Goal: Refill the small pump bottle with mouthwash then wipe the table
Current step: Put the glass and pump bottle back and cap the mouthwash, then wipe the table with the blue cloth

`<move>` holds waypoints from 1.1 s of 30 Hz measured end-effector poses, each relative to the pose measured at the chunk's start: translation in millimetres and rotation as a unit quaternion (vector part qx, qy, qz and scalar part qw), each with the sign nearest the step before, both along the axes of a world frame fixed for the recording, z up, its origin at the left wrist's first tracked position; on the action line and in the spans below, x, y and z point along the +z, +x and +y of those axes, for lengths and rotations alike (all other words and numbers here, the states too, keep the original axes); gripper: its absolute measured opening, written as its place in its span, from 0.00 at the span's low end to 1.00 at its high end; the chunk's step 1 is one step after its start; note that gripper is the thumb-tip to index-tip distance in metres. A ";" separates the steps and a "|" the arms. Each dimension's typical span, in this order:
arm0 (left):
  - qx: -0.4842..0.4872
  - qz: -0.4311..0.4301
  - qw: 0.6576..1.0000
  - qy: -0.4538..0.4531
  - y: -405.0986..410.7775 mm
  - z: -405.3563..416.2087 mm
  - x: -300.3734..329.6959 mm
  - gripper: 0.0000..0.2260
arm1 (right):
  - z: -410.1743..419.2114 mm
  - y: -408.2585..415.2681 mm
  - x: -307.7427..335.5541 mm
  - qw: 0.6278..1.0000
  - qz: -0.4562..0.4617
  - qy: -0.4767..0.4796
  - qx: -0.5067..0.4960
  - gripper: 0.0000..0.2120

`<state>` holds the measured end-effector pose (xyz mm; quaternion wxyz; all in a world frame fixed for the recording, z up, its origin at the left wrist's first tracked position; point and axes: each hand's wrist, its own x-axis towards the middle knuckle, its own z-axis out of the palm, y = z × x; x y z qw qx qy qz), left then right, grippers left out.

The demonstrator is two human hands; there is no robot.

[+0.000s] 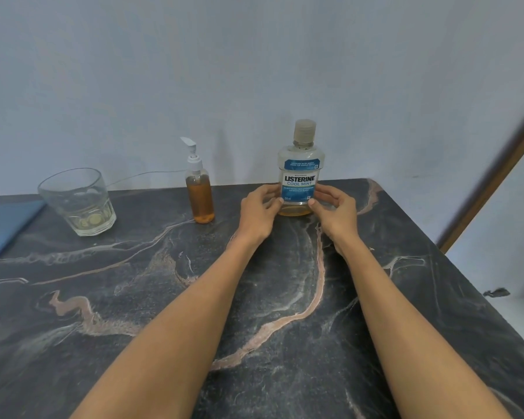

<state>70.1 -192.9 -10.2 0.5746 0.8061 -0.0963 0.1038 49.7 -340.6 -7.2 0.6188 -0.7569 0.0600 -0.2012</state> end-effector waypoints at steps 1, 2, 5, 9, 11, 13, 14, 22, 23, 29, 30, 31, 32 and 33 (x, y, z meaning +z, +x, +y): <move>-0.002 0.000 1.000 0.003 -0.1 -1.1 0.5 0.17 | -0.5 0.0 0.4 1.000 0.003 0.004 -0.004 0.16; -0.005 0.001 1.000 0.005 -0.2 -2.7 1.4 0.17 | -1.5 -0.1 0.5 1.000 0.005 0.008 -0.008 0.16; -0.007 0.008 1.000 0.009 -0.1 -6.7 2.6 0.17 | -3.8 -0.5 0.3 1.000 0.013 0.020 -0.015 0.16; -0.013 0.016 1.000 0.008 0.2 -7.8 3.9 0.17 | -4.5 0.1 0.9 0.999 0.028 0.039 -0.018 0.16; -0.007 0.021 1.000 0.019 -0.8 -8.9 4.1 0.20 | -4.8 -1.0 1.7 0.997 0.036 0.058 -0.018 0.18; 0.011 0.029 0.999 0.025 -4.0 -9.1 4.4 0.23 | -5.8 -5.7 2.0 0.996 0.039 0.072 -0.027 0.21; 0.020 0.031 0.999 0.029 -6.9 -8.3 4.8 0.24 | -6.8 -9.6 2.5 0.996 0.040 0.071 -0.035 0.22; -0.006 0.032 0.998 0.059 -61.9 25.3 25.6 0.24 | -8.3 -68.0 32.6 0.994 0.061 0.063 -0.064 0.24; -0.003 0.030 0.997 0.065 -71.2 32.0 32.3 0.24 | -4.9 -78.1 40.6 0.995 0.056 0.064 -0.057 0.24; 0.028 -0.016 0.997 0.063 -131.1 81.0 95.6 0.21 | 30.5 -137.9 102.3 0.997 0.007 0.072 -0.010 0.22; 0.035 -0.029 0.997 0.062 -141.4 90.3 107.5 0.21 | 38.4 -146.5 111.9 0.997 -0.001 0.075 -0.004 0.22; 0.040 -0.039 0.997 0.059 -150.0 98.3 118.6 0.21 | 45.5 -152.6 120.3 0.997 -0.008 0.077 0.003 0.22; 0.046 -0.050 0.996 0.056 -161.1 109.0 128.4 0.20 | 54.9 -161.1 127.2 0.997 -0.015 0.078 0.011 0.22; 0.054 -0.063 0.995 0.055 -171.6 119.0 136.5 0.20 | 64.7 -168.2 133.0 0.997 -0.023 0.077 0.021 0.21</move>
